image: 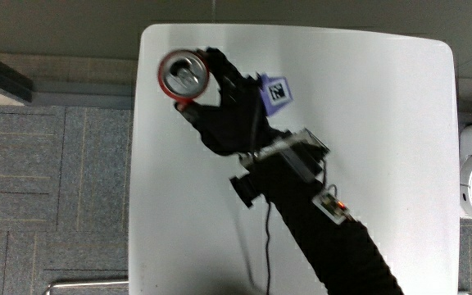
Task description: Place coca cola
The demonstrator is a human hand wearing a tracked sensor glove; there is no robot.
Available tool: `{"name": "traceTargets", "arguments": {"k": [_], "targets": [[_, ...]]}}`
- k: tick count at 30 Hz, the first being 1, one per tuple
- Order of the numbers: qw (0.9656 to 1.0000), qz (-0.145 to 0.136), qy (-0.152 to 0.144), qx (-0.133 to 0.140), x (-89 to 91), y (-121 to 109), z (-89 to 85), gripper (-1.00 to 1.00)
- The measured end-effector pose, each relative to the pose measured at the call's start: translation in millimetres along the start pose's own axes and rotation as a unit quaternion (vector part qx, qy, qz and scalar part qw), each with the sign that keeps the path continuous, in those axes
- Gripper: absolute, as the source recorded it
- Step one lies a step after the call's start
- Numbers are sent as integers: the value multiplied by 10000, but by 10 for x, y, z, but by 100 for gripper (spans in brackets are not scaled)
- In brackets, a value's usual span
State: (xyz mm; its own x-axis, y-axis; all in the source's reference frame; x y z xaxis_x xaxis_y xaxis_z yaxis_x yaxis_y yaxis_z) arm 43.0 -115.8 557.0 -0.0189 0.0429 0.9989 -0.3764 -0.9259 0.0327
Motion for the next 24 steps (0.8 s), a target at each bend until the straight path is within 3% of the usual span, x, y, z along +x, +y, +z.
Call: {"name": "traceTargets", "arguments": {"k": [1,6,7,9,10,13,14,16,17,20,24], "targets": [[9998,53,177,0,-22,19,-22,0],[9996,-148,192,109,69,68,-35,0],[9993,-332,121,153,99,62,-28,0],[9995,-231,168,156,130,66,-20,0],[9992,-353,88,183,158,63,-8,0],[9991,-365,37,206,182,55,7,0],[9984,-507,3,240,190,47,16,0],[9992,-296,123,251,185,45,27,0],[9984,-477,174,246,148,25,25,0],[9988,-382,65,295,245,22,49,0],[9982,-500,104,305,259,-13,67,0]]}}
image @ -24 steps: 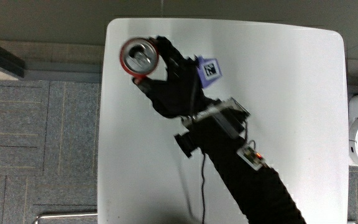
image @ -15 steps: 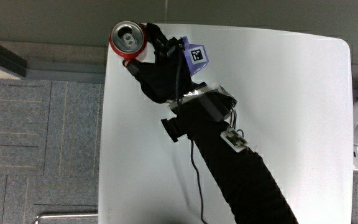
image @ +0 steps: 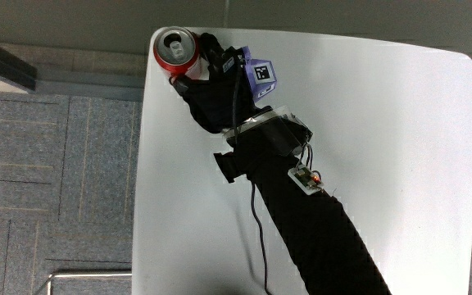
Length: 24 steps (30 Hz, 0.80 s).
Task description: Place coca cola
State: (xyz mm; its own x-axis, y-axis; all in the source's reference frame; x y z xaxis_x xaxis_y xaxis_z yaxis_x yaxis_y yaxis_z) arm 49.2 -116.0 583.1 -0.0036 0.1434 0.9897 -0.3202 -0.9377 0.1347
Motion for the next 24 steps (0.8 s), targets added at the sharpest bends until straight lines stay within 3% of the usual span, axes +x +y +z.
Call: {"name": "traceTargets", "arguments": {"k": [4,5,6,10,11,16,17,24], "targets": [[10000,31,58,61,39,-8,4,0],[9999,-100,-62,31,52,-14,15,0],[10000,2,98,18,50,-22,13,0],[9997,-32,211,69,65,-54,34,0],[9999,-75,90,113,105,-49,48,0],[9996,-126,239,104,105,-83,58,-33],[9996,-119,216,159,169,-72,77,-40],[9995,-206,173,142,172,-124,101,-87]]}}
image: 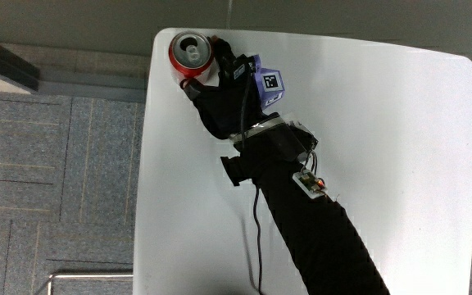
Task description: Place coca cola
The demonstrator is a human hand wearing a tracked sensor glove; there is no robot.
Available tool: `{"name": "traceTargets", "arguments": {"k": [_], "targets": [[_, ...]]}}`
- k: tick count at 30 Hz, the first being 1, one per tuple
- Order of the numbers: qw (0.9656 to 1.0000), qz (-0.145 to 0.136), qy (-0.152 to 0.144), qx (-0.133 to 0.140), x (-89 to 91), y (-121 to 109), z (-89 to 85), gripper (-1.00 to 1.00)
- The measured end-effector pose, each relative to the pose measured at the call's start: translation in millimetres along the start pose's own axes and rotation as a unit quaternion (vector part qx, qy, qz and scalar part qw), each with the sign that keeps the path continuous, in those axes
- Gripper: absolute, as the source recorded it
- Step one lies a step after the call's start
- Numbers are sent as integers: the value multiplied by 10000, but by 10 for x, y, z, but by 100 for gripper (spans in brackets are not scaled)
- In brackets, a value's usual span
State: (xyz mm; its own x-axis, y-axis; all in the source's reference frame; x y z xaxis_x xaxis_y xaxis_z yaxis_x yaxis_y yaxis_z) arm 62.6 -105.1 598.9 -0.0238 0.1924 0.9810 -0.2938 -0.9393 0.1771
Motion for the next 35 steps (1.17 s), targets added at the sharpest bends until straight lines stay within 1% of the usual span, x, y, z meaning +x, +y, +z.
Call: {"name": "traceTargets", "arguments": {"k": [1,2,4,5,6,7,9,10,12,13,14,15,16,17,19,21,22,24,26,27,28,29,30,31,33,35], "targets": [[10000,56,-23,10,53,8,17,-93],[10000,73,-17,30,57,-3,21,-100],[10000,-22,-37,77,62,-17,27,-100],[10000,39,7,64,38,-27,25,-100],[9999,-34,-95,96,49,-26,35,-100],[9999,45,-94,86,39,-22,36,-100],[9999,39,-130,53,11,-27,36,-100],[9997,72,-213,45,40,-13,51,-100],[9996,-22,-273,43,6,-28,57,-100],[9996,133,-263,26,26,-22,68,-100],[9996,-24,-264,-16,-16,-52,70,-100],[9996,50,-279,-26,15,-49,95,-100],[9998,79,-132,-92,20,-57,114,-100],[9998,73,-148,-71,34,-67,148,-100],[9979,-16,-636,-67,-8,-112,229,-100],[9936,-105,-1123,-63,-51,-157,310,-100],[9905,-149,-1365,-61,-72,-180,350,-100],[9825,-238,-1847,-57,-115,-224,431,-100],[9721,-326,-2324,-52,-157,-269,511,-100],[9658,-309,-2570,-124,-202,-287,522,-100],[9589,-293,-2815,-196,-246,-305,532,-100],[9497,-276,-3108,-267,-314,-326,531,-100],[9440,-317,-3266,-357,-334,-340,539,-100],[9317,-296,-3593,-448,-403,-358,530,-100],[9170,-277,-3939,-566,-421,-366,545,-100],[8998,-162,-4330,-511,-480,-412,560,-100]]}}
